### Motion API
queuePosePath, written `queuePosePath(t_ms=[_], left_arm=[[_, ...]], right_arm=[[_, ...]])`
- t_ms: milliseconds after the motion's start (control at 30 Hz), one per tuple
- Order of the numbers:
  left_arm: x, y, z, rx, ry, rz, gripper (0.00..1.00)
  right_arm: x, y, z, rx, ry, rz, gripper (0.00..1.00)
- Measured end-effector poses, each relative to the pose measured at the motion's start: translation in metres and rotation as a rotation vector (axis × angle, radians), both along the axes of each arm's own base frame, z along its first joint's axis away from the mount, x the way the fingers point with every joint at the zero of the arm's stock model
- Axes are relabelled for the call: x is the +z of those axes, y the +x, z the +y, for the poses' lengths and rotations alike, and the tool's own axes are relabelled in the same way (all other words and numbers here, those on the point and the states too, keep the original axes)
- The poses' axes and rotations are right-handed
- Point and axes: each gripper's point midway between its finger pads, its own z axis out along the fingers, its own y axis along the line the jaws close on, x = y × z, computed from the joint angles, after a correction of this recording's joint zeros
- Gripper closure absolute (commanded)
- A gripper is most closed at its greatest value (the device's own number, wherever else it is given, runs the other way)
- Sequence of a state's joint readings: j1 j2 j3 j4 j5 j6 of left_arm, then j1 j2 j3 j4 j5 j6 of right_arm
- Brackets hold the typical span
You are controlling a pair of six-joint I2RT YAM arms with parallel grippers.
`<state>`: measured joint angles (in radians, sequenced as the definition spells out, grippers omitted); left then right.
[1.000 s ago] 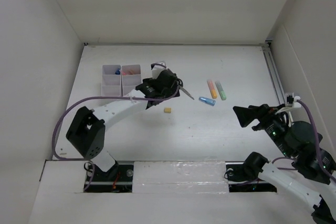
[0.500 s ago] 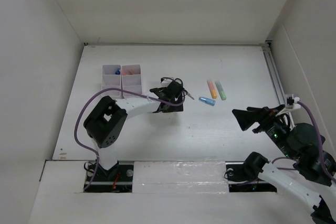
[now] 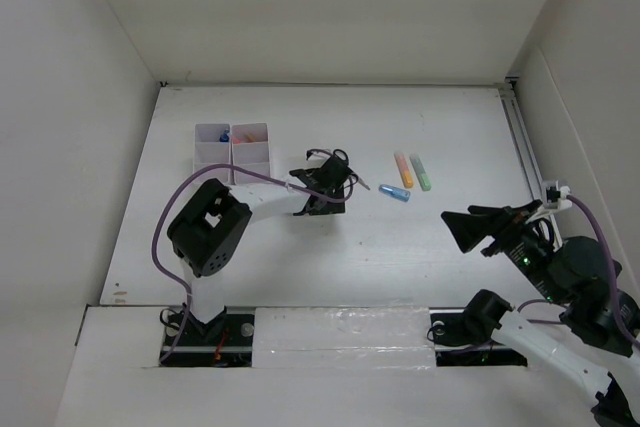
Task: Sort the stationery into containers
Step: Grab a piece of stationery with the left arm
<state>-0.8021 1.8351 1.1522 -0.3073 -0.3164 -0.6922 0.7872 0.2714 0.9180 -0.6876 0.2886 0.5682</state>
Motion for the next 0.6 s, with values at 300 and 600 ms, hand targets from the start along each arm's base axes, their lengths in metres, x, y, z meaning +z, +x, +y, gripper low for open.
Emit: queuePosePath(t_ms=[300, 600], left_arm=[[-0.0011, 0.0019, 0.0055, 0.012, 0.019, -0.003, 0.38], [-0.0024, 0.0003, 0.0065, 0.007, 0.044, -0.001, 0.64]], right_arm=[[0.0022, -0.0034, -0.0031, 0.001, 0.014, -0.014, 0.0], [0.0047, -0.0065, -0.0064, 0.0, 0.028, -0.027, 0.0]])
